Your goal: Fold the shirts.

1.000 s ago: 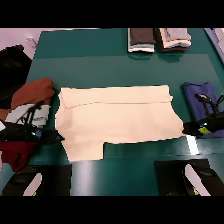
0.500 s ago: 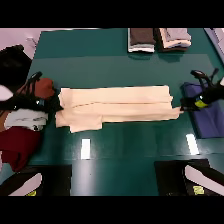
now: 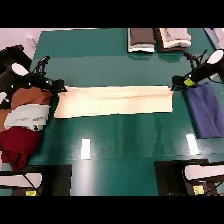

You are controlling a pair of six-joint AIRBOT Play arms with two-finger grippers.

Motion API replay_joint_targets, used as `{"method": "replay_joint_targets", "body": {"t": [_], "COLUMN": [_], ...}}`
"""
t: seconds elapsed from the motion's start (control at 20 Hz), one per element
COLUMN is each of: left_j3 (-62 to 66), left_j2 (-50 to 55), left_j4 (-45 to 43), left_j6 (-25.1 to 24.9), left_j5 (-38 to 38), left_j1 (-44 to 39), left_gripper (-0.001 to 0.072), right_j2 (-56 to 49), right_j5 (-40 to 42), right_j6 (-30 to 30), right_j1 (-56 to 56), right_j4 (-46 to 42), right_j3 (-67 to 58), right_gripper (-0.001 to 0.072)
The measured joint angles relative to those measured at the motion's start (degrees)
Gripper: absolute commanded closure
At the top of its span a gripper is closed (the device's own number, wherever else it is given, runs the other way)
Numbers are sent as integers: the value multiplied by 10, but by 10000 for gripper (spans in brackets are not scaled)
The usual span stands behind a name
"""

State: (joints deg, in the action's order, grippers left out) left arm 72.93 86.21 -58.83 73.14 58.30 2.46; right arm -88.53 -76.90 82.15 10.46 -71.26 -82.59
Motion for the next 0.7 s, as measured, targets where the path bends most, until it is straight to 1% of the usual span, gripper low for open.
{"method": "replay_joint_targets", "body": {"t": [0.05, 0.1, 0.15, 0.2, 0.3, 0.35, 0.4, 0.45, 0.5, 0.6, 0.7], "left_j3": [5, 9, 11, 13, 17, 19, 19, 20, 21, 22, 22], "left_j2": [5, 10, 12, 13, 14, 14, 14, 14, 14, 14, 14], "left_j4": [1, 1, 2, 3, 4, 4, 4, 6, 9, 16, 22], "left_j6": [0, 0, 4, 9, 18, 20, 22, 24, 26, 27, 28], "left_j5": [-7, -11, -13, -14, -10, -2, 7, 17, 22, 33, 37], "left_j1": [0, 0, 0, 0, 0, 0, 0, 0, 0, -2, -16], "left_gripper": [230, 213, 254, 364, 652, 684, 685, 685, 685, 685, 685], "right_j2": [-16, -29, -38, -44, -47, -45, -40, -35, -31, -28, -32], "right_j5": [1, 3, 4, 4, 4, 2, -1, -3, -7, -9, -12], "right_j6": [0, 0, -1, -4, -21, -30, -39, -46, -52, -64, -79], "right_j1": [0, 0, 2, 4, 15, 23, 35, 49, 65, 99, 125], "right_j4": [11, 21, 30, 37, 53, 58, 60, 63, 67, 75, 106], "right_j3": [-17, -32, -44, -54, -62, -58, -49, -34, -17, 22, 60], "right_gripper": [502, 337, 331, 331, 331, 324, 320, 207, 172, 172, 172]}}
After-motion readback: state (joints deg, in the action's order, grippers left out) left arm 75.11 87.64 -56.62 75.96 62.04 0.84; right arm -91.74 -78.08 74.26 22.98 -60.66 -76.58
